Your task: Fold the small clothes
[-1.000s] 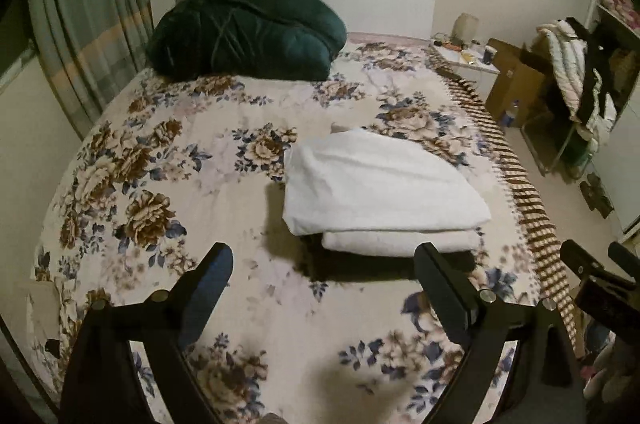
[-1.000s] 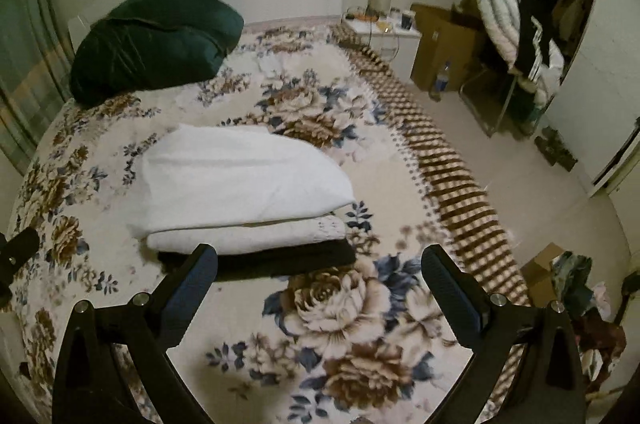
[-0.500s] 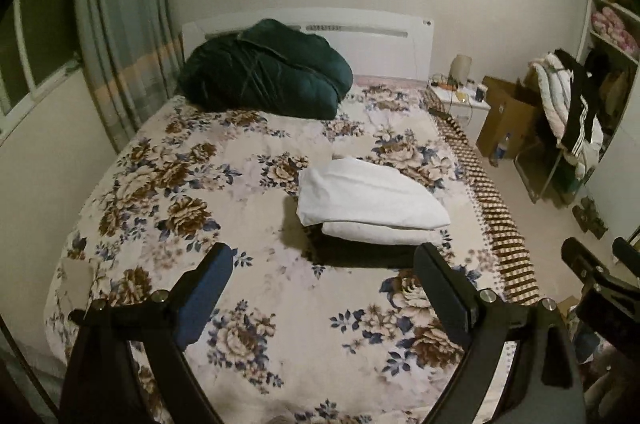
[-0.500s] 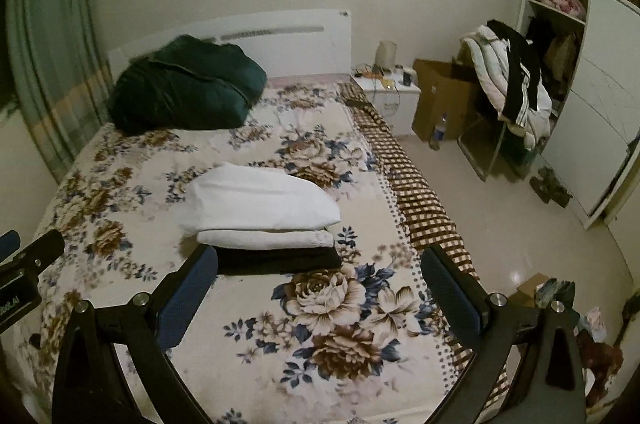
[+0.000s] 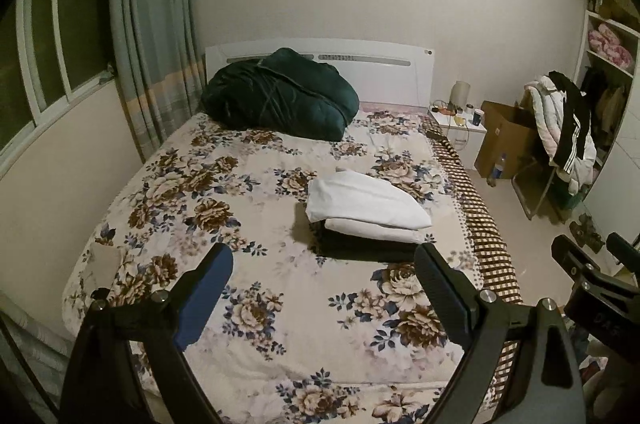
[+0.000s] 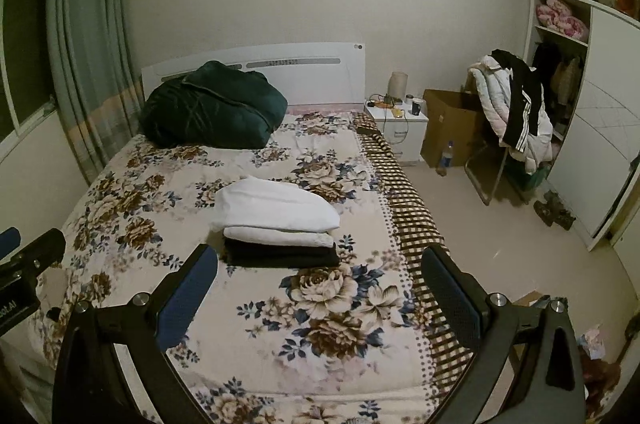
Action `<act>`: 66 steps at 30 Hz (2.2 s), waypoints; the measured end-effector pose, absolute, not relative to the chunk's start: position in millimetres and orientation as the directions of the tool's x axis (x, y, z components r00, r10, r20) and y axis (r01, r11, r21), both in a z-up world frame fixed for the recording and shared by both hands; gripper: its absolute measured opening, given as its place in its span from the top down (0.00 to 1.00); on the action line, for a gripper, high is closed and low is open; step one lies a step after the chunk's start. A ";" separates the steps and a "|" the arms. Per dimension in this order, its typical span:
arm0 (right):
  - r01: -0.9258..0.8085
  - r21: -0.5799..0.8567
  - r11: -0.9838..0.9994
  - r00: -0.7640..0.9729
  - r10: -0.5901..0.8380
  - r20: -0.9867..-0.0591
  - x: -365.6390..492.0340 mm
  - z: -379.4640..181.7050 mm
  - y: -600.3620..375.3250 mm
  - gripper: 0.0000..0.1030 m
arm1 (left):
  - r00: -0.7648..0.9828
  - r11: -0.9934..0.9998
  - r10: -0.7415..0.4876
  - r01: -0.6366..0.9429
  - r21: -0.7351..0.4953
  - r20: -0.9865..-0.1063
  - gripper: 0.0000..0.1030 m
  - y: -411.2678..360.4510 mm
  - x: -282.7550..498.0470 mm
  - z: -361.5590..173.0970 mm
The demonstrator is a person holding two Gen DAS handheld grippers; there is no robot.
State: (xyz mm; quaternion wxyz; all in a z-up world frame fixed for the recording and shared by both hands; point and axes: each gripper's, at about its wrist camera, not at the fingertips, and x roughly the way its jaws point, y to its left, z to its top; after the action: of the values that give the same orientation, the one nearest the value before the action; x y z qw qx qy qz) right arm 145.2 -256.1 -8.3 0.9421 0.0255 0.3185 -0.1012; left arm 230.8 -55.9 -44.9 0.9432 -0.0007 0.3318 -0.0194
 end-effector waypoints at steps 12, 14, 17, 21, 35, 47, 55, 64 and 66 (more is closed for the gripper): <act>0.203 -0.033 0.979 0.787 -0.183 -0.589 120.2 12.9 -239.3 0.00 | 0.795 0.999 -0.017 0.035 0.017 -0.606 0.00 -53.3 204.2 -34.6; 0.202 -0.034 0.979 0.790 -0.184 -0.584 121.9 16.4 -238.4 0.00 | 0.798 0.999 -0.019 0.034 0.013 -0.602 0.00 -51.9 200.9 -33.5; 0.204 -0.043 0.978 0.793 -0.190 -0.578 118.8 18.9 -234.1 0.00 | 0.797 0.999 -0.021 0.035 0.011 -0.603 0.00 -51.1 196.4 -32.6; 0.208 -0.039 0.977 0.792 -0.192 -0.580 116.6 20.4 -234.7 0.00 | 0.797 0.999 -0.021 0.035 0.012 -0.603 0.00 -51.9 194.9 -32.8; 0.198 -0.019 0.980 0.794 -0.172 -0.583 113.1 19.7 -241.6 0.00 | 0.799 0.999 -0.025 0.038 0.009 -0.600 0.00 -54.2 192.6 -32.1; 0.187 0.001 0.982 0.792 -0.151 -0.592 116.6 14.9 -247.0 0.00 | 0.798 0.999 -0.024 0.037 0.010 -0.603 0.00 -57.1 190.5 -31.9; 0.181 0.017 0.983 0.790 -0.135 -0.598 115.7 11.2 -248.3 0.00 | 0.800 0.999 -0.024 0.044 0.019 -0.599 0.00 -61.9 189.2 -34.0; 0.181 0.022 0.983 0.793 -0.133 -0.595 115.7 10.8 -249.8 0.00 | 0.800 0.999 -0.025 0.045 0.019 -0.599 0.00 -63.7 189.9 -33.7; 0.182 0.025 0.983 0.794 -0.132 -0.593 116.1 11.4 -249.6 0.00 | 0.801 0.999 -0.024 0.046 0.021 -0.599 0.00 -63.8 190.1 -33.6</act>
State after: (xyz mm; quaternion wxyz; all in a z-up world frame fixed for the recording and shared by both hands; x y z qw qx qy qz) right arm 116.1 -249.6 11.4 0.9463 0.0401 0.3099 -0.0828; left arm 190.1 -63.8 -33.6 0.9487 0.0172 0.3152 -0.0183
